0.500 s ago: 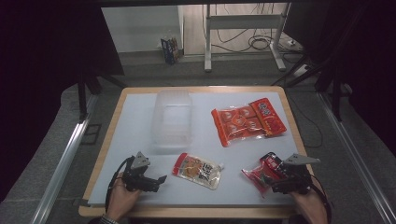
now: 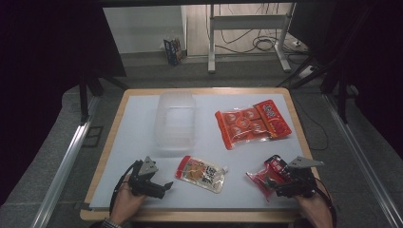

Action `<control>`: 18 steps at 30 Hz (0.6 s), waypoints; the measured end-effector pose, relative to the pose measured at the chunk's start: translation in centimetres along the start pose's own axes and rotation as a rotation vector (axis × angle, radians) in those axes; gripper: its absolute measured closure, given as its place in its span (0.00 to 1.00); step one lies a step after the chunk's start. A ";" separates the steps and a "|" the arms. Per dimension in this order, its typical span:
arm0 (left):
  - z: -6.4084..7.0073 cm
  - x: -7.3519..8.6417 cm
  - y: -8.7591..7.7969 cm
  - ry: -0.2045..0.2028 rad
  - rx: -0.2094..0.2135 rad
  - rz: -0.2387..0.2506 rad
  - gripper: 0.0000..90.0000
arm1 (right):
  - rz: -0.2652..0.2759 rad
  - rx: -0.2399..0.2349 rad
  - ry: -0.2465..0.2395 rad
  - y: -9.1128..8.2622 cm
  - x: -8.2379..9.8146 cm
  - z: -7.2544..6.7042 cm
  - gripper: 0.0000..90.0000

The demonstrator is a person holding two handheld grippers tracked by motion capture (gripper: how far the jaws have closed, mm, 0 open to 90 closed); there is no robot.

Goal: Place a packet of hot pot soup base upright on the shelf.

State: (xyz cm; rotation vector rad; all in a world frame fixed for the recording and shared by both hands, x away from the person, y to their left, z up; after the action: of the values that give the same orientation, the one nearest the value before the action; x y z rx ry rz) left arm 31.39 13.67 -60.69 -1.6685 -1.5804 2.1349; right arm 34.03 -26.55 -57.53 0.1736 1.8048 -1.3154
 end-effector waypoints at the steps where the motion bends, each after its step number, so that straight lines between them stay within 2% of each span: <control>1: 0.0 0.0 0.0 0.001 -0.001 -0.002 0.00 | -0.001 0.002 -0.003 0.0 0.0 0.0 0.00; 7: 0.2 0.2 0.1 0.011 -0.001 -0.015 0.00 | -0.007 0.010 -0.021 0.2 -0.1 -0.2 0.00; 18: 0.2 0.3 0.1 0.022 -0.007 -0.026 0.00 | -0.013 0.004 -0.025 0.4 -0.2 -0.3 0.00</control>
State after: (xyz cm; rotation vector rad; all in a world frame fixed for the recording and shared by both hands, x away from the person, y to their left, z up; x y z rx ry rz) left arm 31.14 13.61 -61.04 -1.6576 -1.5968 2.0939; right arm 34.20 -26.05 -57.68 0.1477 1.7850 -1.3249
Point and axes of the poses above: each handheld gripper's, and its own axes: y roughly forward along the jaws, x roughly out of its underside, z roughly to its right, the point moved 10 cm from there along y, roughly forward along the jaws, and after that the axes turned 5 degrees about y, right-handed, at the moved point
